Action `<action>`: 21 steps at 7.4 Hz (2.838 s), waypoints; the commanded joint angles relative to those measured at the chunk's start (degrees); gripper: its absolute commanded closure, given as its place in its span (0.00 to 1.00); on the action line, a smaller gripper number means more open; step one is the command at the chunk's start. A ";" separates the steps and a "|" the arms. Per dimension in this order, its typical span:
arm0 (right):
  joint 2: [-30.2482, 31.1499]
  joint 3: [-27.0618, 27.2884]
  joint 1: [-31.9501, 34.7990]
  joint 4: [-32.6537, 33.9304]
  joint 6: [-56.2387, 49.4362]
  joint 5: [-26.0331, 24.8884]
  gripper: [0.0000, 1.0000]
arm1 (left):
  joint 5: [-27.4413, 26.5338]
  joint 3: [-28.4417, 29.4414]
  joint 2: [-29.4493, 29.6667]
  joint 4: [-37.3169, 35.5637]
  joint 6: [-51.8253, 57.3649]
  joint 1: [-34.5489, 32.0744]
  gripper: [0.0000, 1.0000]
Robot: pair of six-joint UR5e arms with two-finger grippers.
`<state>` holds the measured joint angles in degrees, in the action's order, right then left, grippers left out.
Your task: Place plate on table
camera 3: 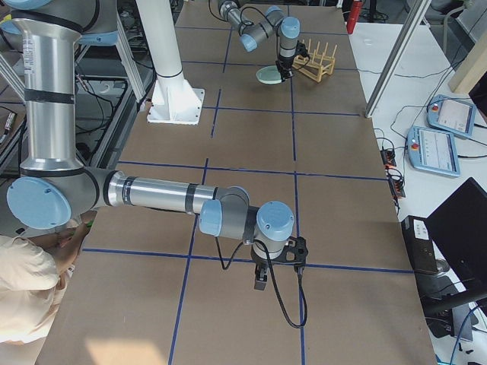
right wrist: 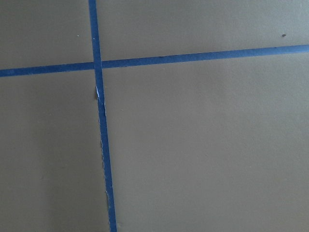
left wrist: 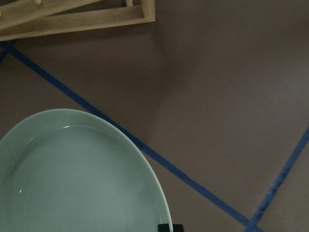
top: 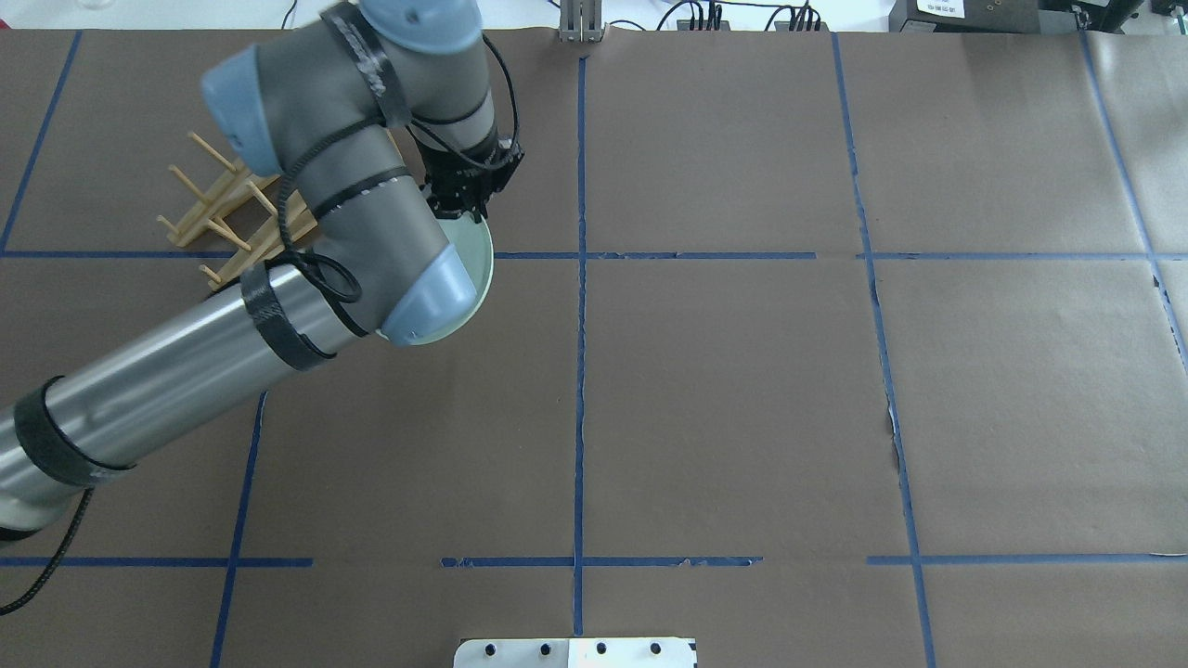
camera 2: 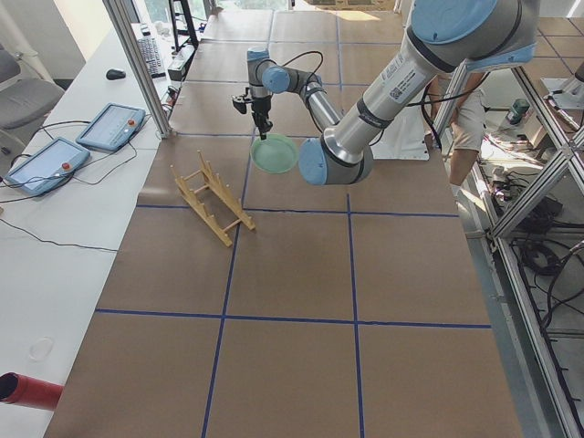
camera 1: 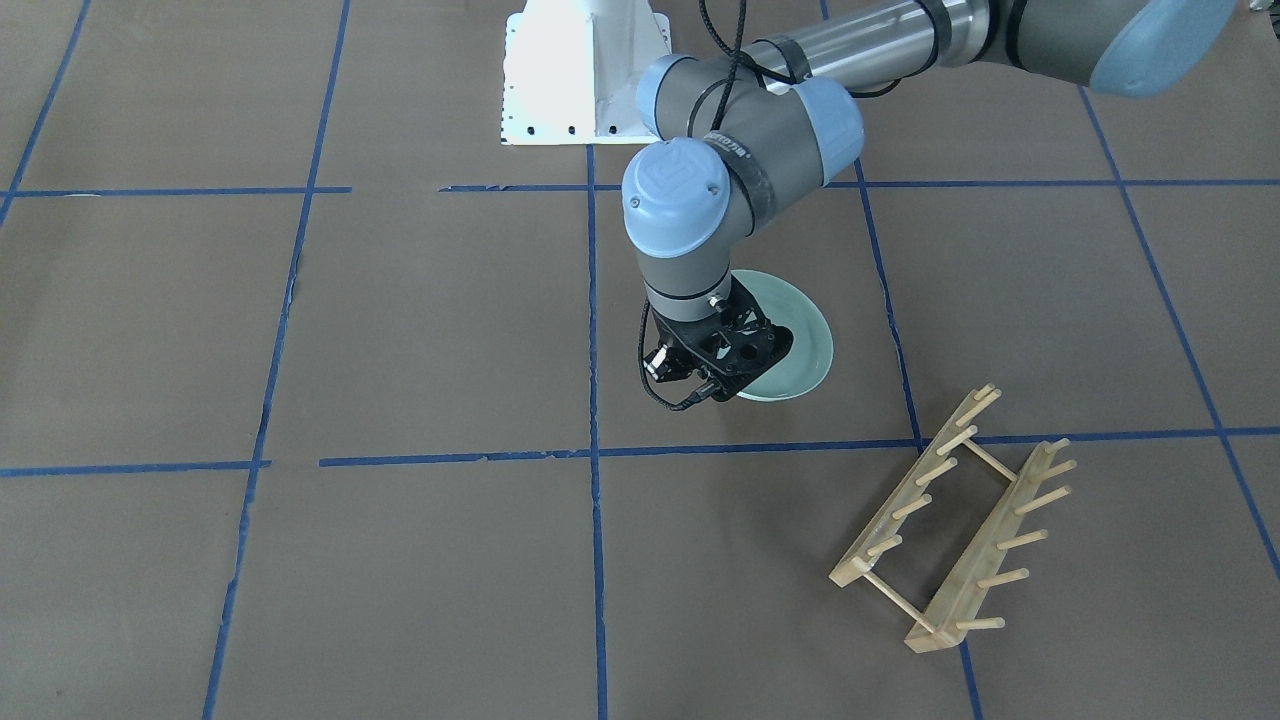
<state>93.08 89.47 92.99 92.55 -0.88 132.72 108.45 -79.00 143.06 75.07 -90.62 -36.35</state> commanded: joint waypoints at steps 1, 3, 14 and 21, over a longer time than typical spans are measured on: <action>0.00 0.00 0.00 0.00 0.00 0.00 0.00 | -1.40 1.04 -1.46 -0.89 0.70 3.64 1.00; 0.00 0.00 0.00 0.00 0.00 0.00 0.00 | -1.40 1.04 -2.52 -0.80 0.70 4.44 1.00; 0.00 0.00 0.00 0.00 0.00 0.00 0.00 | 19.34 -24.37 -35.95 7.90 81.59 -35.84 0.00; 0.00 0.00 0.00 0.00 0.00 0.00 0.00 | 23.12 -17.41 -59.56 14.32 98.00 -57.32 0.00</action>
<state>93.08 89.43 92.99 92.55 -0.88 132.71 131.58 -96.60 84.32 89.87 7.51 -91.11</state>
